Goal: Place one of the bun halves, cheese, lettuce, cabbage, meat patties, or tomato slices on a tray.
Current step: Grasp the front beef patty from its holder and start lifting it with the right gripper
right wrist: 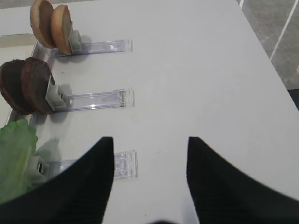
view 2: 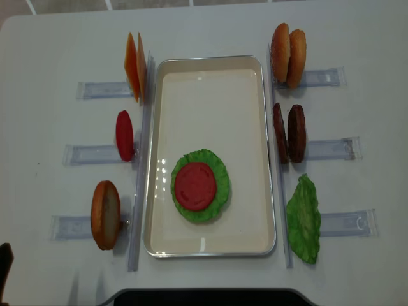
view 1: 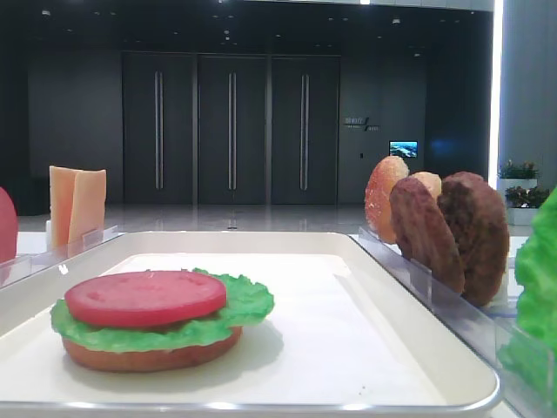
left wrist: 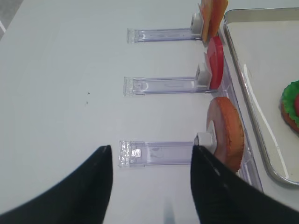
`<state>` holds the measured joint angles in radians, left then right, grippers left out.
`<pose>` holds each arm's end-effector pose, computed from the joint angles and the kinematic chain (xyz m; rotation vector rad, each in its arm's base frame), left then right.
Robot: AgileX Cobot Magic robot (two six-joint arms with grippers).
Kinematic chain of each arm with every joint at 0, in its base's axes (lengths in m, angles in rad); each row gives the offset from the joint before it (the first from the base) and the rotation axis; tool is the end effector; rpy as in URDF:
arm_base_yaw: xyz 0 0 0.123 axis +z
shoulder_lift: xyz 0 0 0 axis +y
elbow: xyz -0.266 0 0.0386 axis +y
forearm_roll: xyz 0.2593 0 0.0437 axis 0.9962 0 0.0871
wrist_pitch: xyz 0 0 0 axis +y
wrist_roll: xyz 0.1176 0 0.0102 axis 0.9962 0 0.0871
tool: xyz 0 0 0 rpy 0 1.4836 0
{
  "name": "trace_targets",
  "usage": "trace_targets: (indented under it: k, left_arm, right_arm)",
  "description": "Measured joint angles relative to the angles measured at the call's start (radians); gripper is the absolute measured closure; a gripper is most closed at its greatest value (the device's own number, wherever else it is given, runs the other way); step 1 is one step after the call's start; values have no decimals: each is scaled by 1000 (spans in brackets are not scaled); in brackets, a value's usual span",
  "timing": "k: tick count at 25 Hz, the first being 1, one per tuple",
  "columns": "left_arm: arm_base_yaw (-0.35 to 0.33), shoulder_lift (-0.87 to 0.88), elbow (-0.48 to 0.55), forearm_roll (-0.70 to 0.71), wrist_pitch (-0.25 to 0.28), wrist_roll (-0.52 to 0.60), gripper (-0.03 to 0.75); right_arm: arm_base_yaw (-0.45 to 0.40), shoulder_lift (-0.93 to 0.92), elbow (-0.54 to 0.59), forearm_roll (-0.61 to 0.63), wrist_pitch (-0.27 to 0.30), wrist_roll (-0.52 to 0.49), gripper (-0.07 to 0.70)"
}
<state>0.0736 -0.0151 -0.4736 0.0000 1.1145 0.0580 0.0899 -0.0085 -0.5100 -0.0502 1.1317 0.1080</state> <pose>0.0431 0.0032 0.2573 -0.0165 2.1103 0.0787 0.0395 -0.0018 0.2666 0.0240 2.0961 0.0590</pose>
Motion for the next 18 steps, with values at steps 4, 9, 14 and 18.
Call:
trace_targets:
  k: [4, 9, 14, 18]
  left_arm:
    - [0, 0, 0, 0, 0, 0, 307]
    - [0, 0, 0, 0, 0, 0, 307]
    - [0, 0, 0, 0, -1, 0, 307]
    - [0, 0, 0, 0, -1, 0, 307]
  right_arm:
    - [0, 76, -39, -1, 0, 0, 287]
    - [0, 359, -124, -1, -15, 0, 300]
    - [0, 662, -224, -1, -42, -3, 303]
    - [0, 919, -317, 1, -47, -3, 303]
